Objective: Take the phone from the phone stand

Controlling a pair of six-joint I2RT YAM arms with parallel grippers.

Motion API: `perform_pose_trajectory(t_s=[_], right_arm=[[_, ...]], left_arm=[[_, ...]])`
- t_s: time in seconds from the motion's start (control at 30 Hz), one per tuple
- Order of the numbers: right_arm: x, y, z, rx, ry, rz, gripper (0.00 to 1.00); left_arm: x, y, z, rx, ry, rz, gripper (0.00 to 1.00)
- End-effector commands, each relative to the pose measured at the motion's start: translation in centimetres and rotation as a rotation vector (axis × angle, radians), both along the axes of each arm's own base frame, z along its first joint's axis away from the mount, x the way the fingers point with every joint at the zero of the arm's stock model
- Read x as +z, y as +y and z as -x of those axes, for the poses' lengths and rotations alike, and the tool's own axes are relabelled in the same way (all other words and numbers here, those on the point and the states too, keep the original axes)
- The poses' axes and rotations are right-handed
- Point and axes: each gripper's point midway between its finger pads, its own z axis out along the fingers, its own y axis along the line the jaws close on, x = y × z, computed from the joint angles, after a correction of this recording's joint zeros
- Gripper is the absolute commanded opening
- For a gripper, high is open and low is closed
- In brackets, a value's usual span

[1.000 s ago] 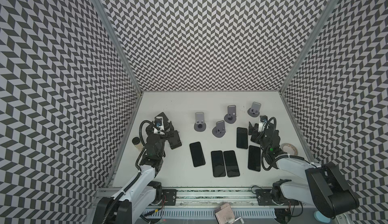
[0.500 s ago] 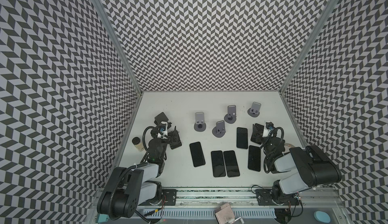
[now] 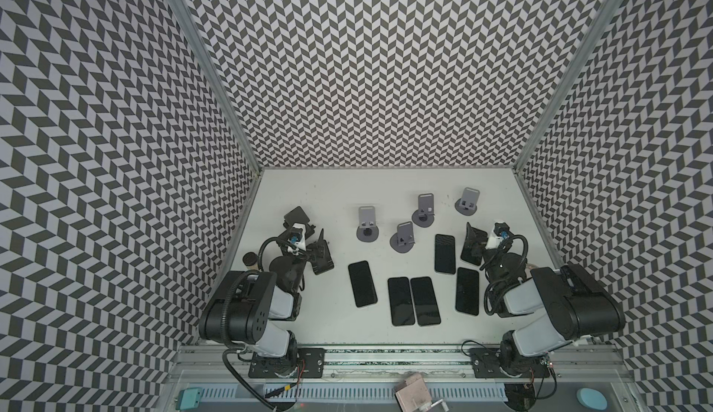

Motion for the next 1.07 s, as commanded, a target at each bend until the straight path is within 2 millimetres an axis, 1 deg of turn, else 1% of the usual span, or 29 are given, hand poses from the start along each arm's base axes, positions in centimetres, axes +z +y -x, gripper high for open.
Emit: perform_pose_trajectory(t_s=[0.0,0.03,0.07,0.1,0.17,0.2,0.23,0.33,0.93,1.03], right_arm=[[0.0,-1.8,-0.9,-0.100,0.007,-0.046,1.00],[-0.2,-2.4,-1.4,-0.134,0.023,-0.062,0.99],[-0.5,-2.5,-1.4,-0.141,0.040,-0.062,0.99],[-0.5,-2.6,-1.4,-0.145,0.040,-0.066,0.99],[-0.2,-2.6,-1.4,-0.149,0.029,-0.067,0.99],[-0.2,-2.7,-1.4,-0.150,0.025,-0.066,0.99],[-0.2,-2.6,-1.3,-0.149,0.025,-0.067,0.99],[-0.2,-2.7,-1.3,-0.150,0.025,-0.066,0.99],[-0.2,-2.7,-1.3,-0.150,0.024,-0.066,0.99],[-0.2,-2.7,-1.3,-0.150,0.023,-0.067,0.99]], left_arm=[[1.1,0.2,-0.2,-0.001,-0.039,0.018,1.00],[0.8,0.5,-0.5,0.013,-0.022,0.023,1.00],[0.7,1.0,-1.2,0.043,-0.007,0.036,1.00],[0.4,1.7,-1.8,0.085,0.011,0.050,1.00],[-0.3,2.4,-3.0,0.132,0.064,0.067,1.00],[-0.3,2.7,-3.7,0.148,0.080,0.080,1.00],[-0.5,2.8,-3.7,0.146,0.091,0.085,1.00],[-0.3,3.2,-3.6,0.166,0.076,0.095,1.00],[-0.5,3.2,-3.8,0.160,0.086,0.097,1.00],[-0.3,3.9,-3.4,0.216,0.070,0.107,1.00]])
